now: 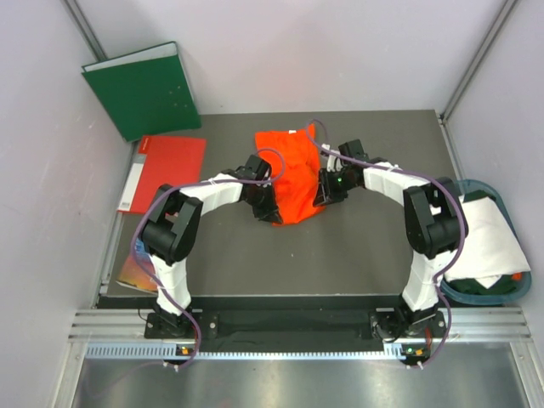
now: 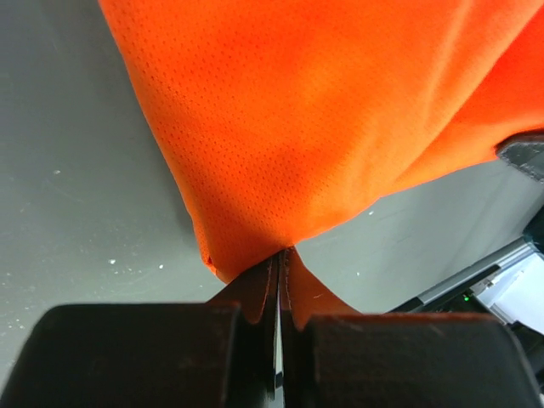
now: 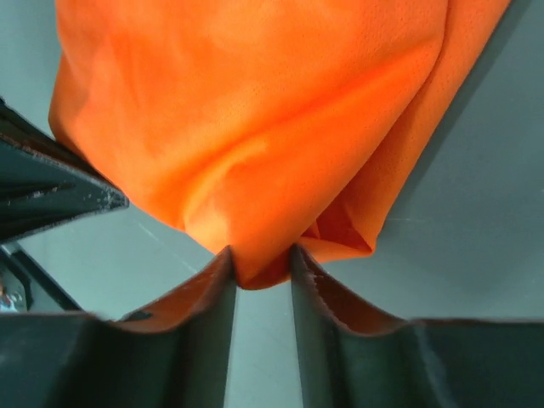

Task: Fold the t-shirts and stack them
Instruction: Fold the tshirt

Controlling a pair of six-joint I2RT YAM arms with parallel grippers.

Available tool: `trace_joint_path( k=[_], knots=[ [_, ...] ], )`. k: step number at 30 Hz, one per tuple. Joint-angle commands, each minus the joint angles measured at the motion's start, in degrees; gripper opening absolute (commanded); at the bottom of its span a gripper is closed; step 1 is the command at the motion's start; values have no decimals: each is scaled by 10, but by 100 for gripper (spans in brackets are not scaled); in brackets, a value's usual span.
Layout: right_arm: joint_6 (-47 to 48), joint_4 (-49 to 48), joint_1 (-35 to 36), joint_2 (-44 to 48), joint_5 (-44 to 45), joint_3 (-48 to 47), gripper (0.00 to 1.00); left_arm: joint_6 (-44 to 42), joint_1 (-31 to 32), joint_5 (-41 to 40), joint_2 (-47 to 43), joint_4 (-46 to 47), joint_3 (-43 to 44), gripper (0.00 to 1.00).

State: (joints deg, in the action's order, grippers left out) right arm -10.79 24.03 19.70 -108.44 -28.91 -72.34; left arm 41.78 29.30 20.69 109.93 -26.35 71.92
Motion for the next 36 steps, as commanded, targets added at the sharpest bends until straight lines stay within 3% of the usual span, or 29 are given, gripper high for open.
trace_joint_path(
  k=[1,4,15,25,36],
  knots=[
    [-9,-10,1,-8,7,-18,20,-9,-1,-12,14,-9,14,0],
    [4,42,1,-9,42,-26,13,-8,-1,-17,23,-21,15,0],
    [25,128,-2,27,107,28,9,-7,-1,-35,31,-44,12,0],
    [36,151,-1,0,100,34,9,-15,-1,-24,18,-49,-14,0],
    [39,184,8,74,75,94,9,-33,2,-19,-64,-101,-60,0]
  ],
)
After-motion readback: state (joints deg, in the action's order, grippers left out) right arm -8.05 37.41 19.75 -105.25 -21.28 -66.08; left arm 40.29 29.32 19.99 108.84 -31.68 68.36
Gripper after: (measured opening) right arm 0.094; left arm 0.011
